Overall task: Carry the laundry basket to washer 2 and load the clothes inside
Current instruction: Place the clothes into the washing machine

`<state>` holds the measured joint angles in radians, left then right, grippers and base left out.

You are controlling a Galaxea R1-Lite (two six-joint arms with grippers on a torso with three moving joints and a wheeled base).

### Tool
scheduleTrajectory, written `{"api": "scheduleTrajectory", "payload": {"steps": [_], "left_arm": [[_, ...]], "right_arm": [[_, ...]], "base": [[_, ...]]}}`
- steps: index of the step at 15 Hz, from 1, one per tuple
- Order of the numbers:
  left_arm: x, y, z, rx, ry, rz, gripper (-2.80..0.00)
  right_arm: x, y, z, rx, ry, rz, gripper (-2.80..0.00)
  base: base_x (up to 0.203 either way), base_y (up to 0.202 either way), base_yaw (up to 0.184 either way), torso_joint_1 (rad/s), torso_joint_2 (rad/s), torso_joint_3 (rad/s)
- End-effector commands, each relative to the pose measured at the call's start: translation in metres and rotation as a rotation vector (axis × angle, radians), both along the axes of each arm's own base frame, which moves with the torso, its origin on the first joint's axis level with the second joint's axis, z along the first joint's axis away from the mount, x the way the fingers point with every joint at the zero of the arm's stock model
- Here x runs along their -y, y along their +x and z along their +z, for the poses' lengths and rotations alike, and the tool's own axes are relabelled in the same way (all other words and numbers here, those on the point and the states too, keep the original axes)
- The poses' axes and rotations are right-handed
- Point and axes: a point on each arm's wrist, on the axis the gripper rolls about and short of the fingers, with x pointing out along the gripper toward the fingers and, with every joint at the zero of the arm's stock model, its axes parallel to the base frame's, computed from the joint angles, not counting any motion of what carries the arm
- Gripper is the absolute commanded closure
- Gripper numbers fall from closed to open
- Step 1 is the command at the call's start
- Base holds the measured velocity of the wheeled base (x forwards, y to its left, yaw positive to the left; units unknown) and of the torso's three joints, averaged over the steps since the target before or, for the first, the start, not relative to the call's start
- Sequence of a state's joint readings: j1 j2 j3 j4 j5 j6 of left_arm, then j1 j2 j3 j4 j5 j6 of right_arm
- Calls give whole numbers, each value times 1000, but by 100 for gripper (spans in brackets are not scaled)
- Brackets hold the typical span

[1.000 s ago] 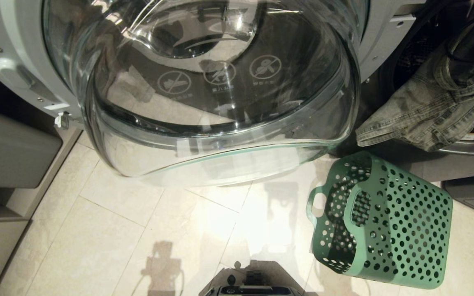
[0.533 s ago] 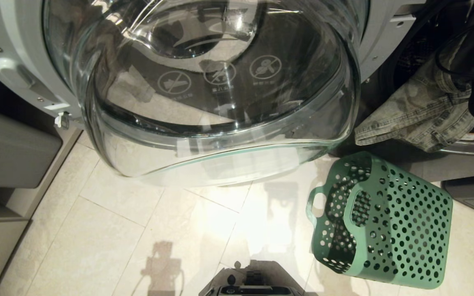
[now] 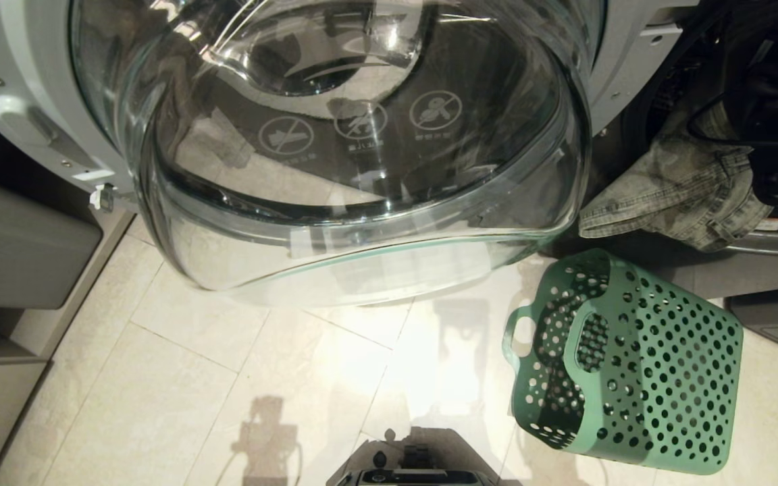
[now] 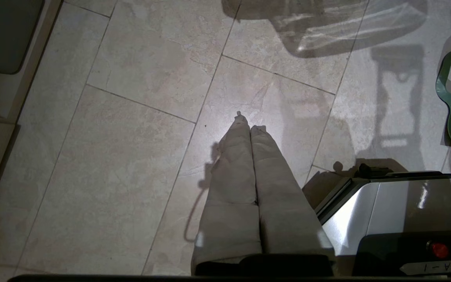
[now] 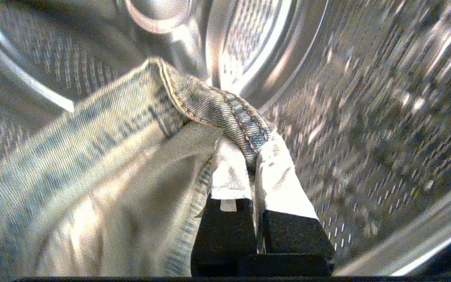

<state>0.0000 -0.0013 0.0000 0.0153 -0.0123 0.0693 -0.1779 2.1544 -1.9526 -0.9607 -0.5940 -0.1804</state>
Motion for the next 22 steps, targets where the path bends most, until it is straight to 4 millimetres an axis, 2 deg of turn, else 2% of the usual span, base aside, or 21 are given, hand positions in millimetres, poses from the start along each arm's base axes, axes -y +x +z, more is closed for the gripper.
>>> {"api": "scheduleTrajectory", "payload": {"steps": [1,3,6,7,11,15,17,20,22], "left_arm": [[0,0,0,-1,0,0,0],[0,0,0,-1,1,0,0],[0,0,0,-1,0,-1,0],[0,0,0,-1,1,0,0],[0,0,0,-1,1,-1,0],[0,0,0,-1,1,1,0],[0,0,0,-1,1,-1,0],[0,0,0,-1,1,0,0],[0,0,0,-1,1,-1,0]], "right_arm": [[1,4,-5,-34,16,3,0],[7,6,-6,-78,50,4,0],[15,2,-6,-113,125,-87,0],[15,-2,-2,-129,150,-115,-280],[12,-20,12,-222,179,-91,-280],[4,-42,21,-322,240,36,-280],[-4,-59,22,-424,292,97,-280],[-26,-98,21,-622,386,234,-280],[-38,-113,8,-724,431,301,-280]], "base": [[0,0,0,0,0,0],[0,0,0,0,0,0],[0,0,0,0,0,0],[0,0,0,0,0,0],[0,0,0,0,0,0],[0,0,0,0,0,0],[0,0,0,0,0,0],[0,0,0,0,0,0],[0,0,0,0,0,0]]}}
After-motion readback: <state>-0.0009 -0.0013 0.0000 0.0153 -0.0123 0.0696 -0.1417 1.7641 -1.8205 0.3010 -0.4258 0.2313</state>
